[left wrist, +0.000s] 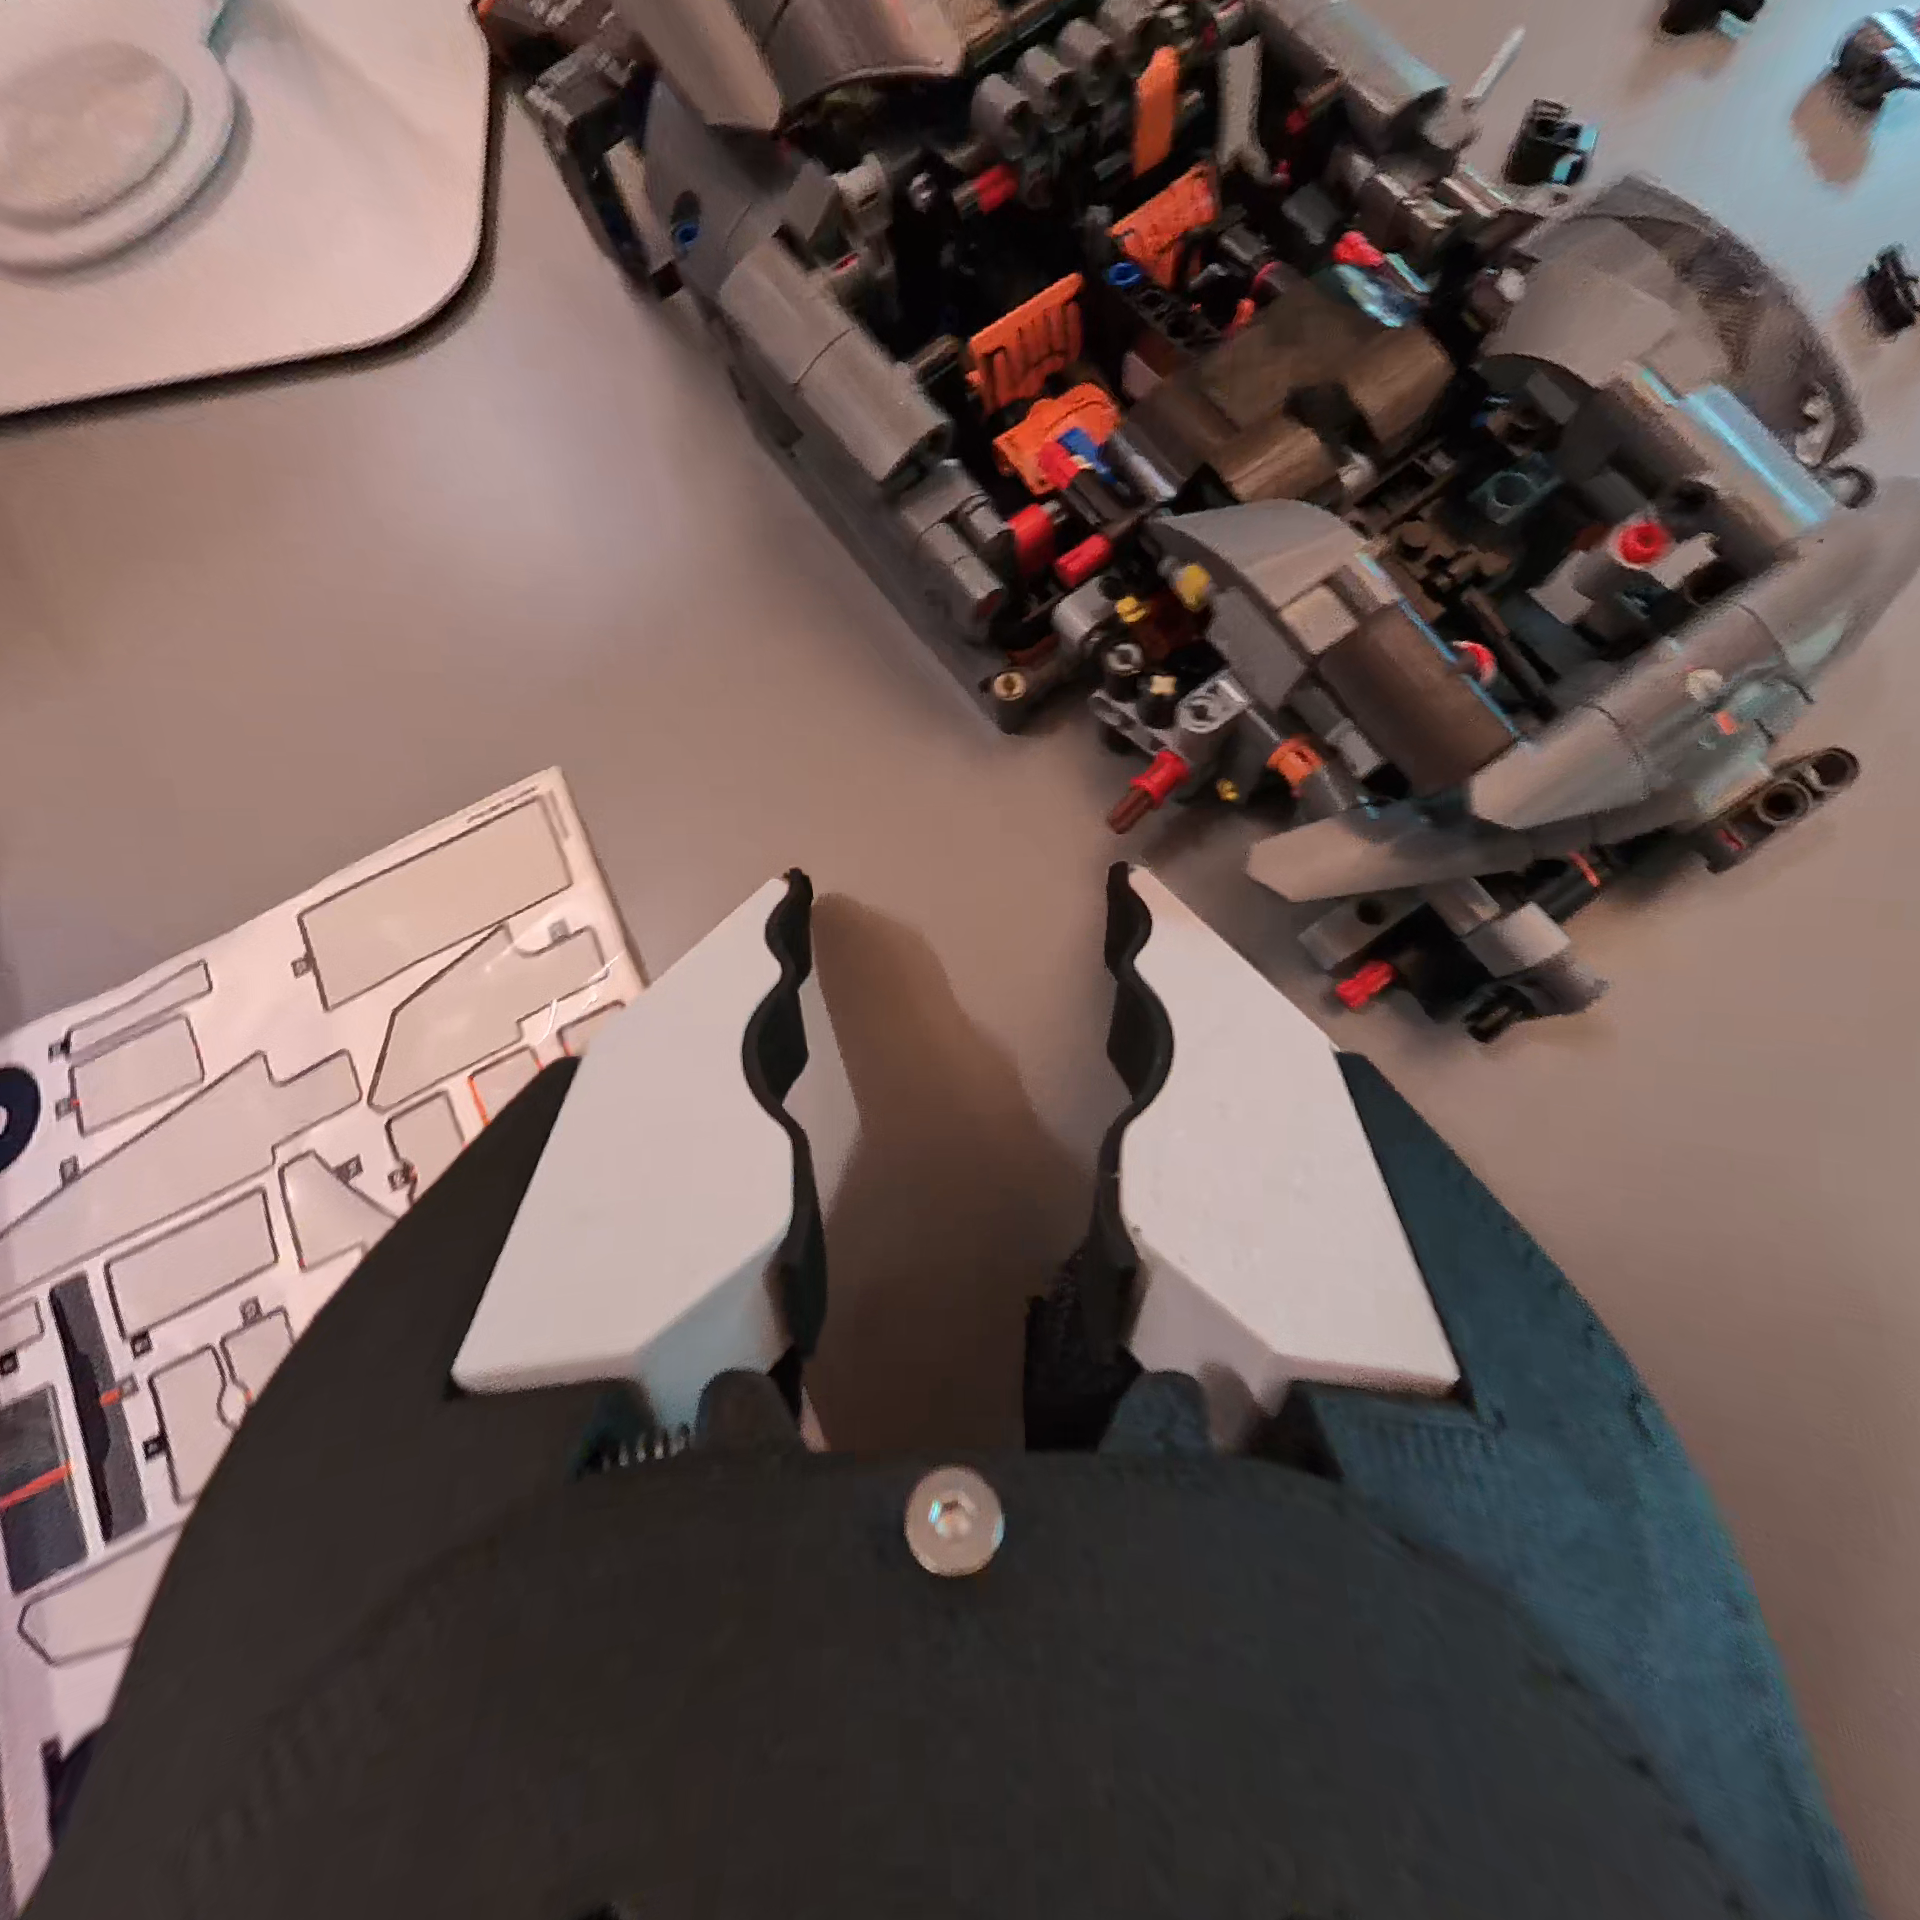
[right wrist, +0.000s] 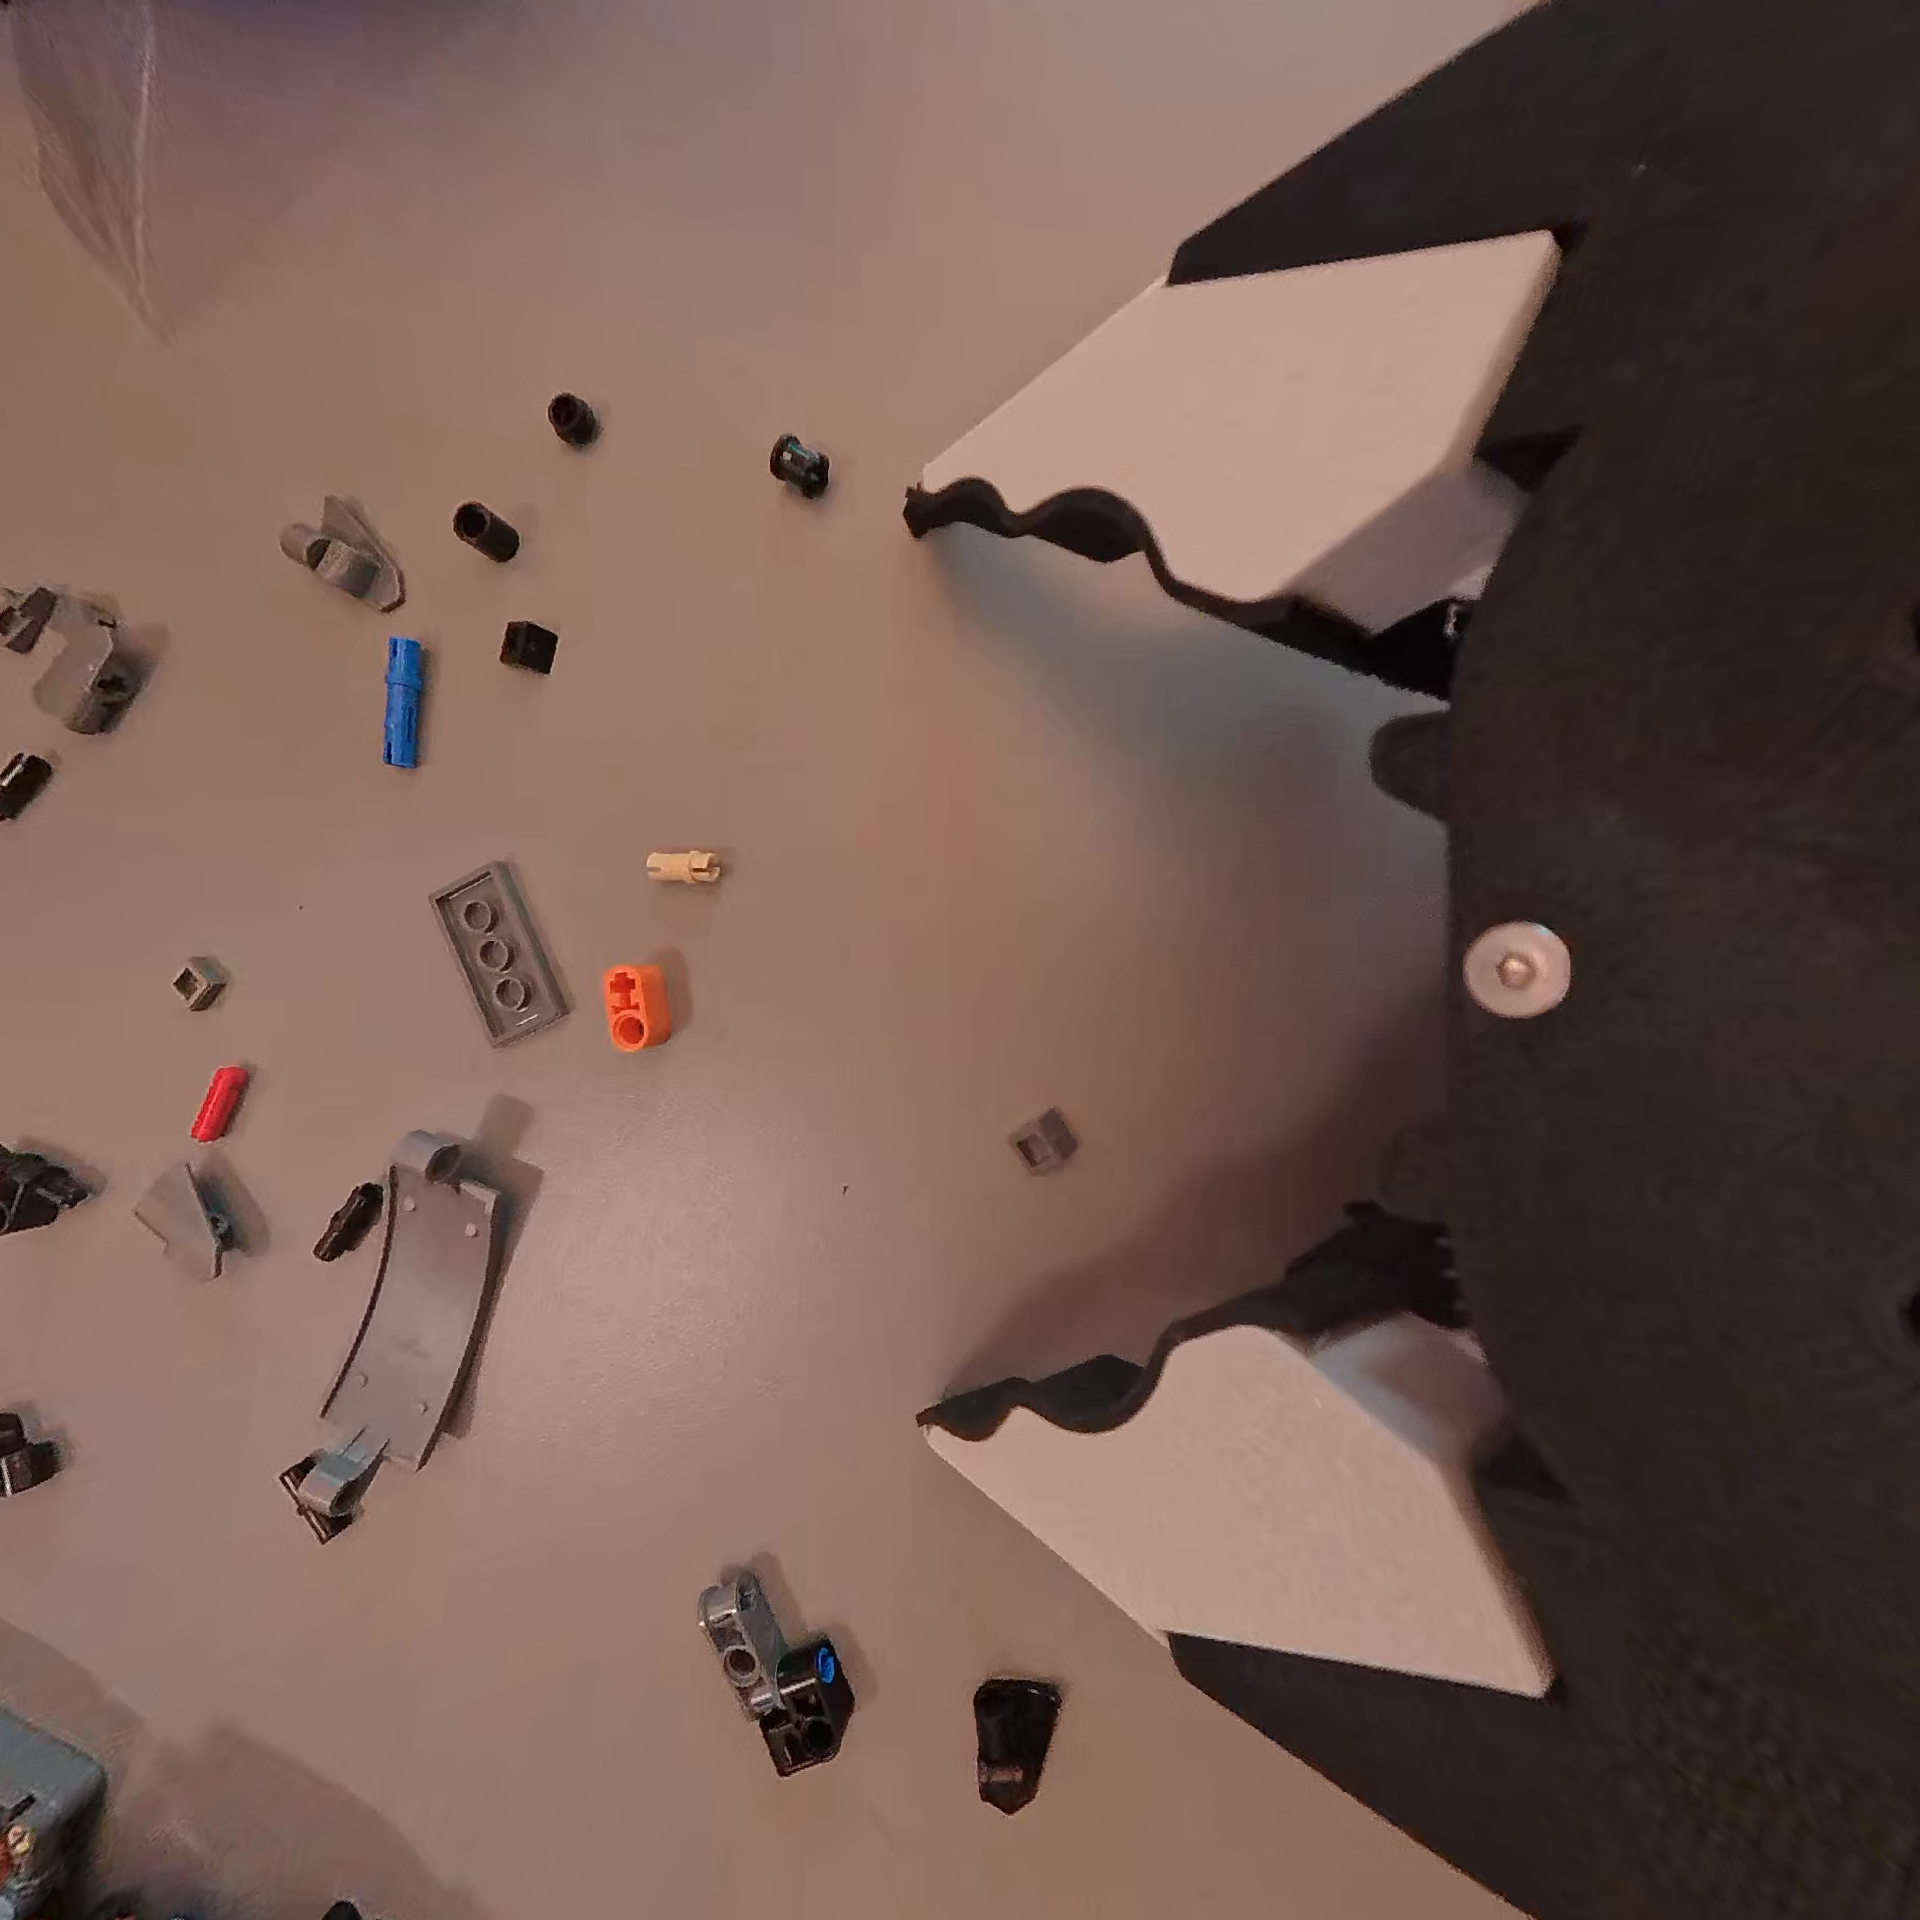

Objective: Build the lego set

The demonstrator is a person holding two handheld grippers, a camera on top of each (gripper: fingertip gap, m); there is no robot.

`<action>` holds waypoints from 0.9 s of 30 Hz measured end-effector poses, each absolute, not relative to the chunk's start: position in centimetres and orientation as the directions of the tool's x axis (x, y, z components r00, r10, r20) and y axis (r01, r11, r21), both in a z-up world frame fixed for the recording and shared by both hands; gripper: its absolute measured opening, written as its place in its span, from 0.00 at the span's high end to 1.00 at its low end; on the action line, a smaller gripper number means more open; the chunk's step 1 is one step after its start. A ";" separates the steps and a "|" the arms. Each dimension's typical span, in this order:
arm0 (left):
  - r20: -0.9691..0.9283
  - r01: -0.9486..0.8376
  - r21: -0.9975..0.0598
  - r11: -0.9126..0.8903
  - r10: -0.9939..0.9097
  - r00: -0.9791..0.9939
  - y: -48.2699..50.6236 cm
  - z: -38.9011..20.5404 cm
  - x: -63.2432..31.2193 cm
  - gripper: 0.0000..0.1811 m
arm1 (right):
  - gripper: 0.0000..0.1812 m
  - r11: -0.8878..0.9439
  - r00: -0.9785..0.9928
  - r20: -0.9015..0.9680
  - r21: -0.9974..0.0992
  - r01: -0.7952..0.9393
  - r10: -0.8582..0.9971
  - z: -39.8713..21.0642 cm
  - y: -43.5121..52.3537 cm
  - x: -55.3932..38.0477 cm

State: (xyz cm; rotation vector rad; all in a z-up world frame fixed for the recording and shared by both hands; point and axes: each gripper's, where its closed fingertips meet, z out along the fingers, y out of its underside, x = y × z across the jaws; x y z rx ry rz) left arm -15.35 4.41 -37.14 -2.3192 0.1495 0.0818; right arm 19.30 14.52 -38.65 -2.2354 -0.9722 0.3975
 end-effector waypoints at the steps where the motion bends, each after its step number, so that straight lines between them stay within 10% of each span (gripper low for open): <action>1: -0.088 -0.102 -0.713 -0.694 -0.055 0.995 4.3 -37.2 -15.7 0.69 | 0.15 -0.507 0.678 -0.015 -0.676 0.535 0.735 -38.6 14.5 19.3; 27: 0.000 -0.058 -0.683 -0.728 -0.080 0.997 5.7 -37.5 -16.4 0.56 | 0.14 -0.507 0.677 -0.015 -0.675 0.536 0.736 -38.6 14.1 19.0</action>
